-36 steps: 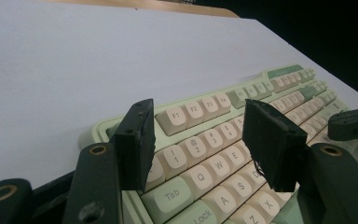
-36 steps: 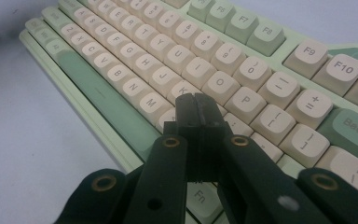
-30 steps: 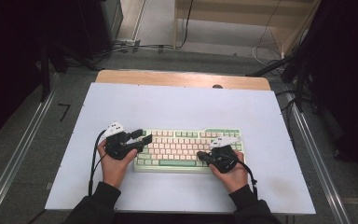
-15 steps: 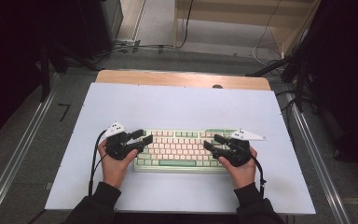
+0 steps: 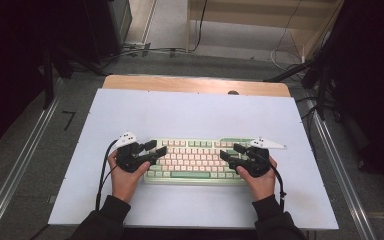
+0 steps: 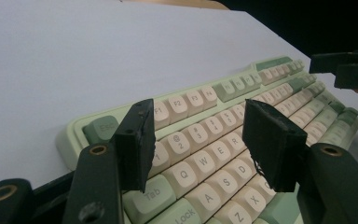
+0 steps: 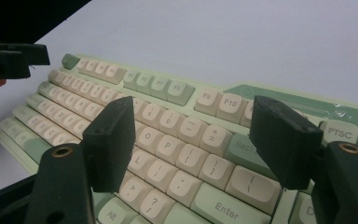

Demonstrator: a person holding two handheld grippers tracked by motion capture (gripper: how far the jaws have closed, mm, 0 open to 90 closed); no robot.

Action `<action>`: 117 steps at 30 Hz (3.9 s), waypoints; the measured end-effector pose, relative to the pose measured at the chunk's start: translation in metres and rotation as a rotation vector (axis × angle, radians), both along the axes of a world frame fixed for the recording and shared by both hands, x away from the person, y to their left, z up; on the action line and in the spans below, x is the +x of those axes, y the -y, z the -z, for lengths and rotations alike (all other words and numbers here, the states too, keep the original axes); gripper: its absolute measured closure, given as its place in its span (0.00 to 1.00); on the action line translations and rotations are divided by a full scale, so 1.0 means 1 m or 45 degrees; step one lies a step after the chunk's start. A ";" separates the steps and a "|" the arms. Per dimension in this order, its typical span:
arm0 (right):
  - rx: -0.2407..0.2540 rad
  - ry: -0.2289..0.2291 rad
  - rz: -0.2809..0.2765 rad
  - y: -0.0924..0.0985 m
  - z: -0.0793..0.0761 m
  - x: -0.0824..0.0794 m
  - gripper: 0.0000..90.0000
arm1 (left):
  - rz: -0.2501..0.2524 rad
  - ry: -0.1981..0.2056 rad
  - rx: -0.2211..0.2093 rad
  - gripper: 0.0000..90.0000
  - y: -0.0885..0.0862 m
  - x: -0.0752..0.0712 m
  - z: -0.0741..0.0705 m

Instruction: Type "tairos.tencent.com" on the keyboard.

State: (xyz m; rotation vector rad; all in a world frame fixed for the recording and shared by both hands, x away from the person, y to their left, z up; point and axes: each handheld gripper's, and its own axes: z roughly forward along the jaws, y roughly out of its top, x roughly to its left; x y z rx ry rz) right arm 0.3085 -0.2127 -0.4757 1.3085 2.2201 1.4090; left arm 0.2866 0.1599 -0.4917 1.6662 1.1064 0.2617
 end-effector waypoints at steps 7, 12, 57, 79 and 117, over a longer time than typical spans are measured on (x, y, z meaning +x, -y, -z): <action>0.009 -0.006 -0.004 0.000 -0.001 0.000 0.33 | 0.050 0.000 0.024 0.42 0.010 0.001 0.000; 0.004 -0.007 0.004 0.000 -0.001 0.000 0.34 | 0.071 0.013 0.038 0.51 0.018 0.003 -0.003; -0.025 -0.015 -0.009 -0.005 0.000 0.001 0.41 | 0.237 -0.064 0.141 0.87 0.067 0.019 -0.011; -0.023 -0.006 -0.005 -0.004 -0.001 0.000 0.41 | 0.085 0.018 0.054 0.47 0.016 0.006 -0.008; -0.031 -0.015 -0.017 -0.006 0.000 0.000 0.41 | 0.155 -0.030 0.185 1.00 0.032 0.009 0.006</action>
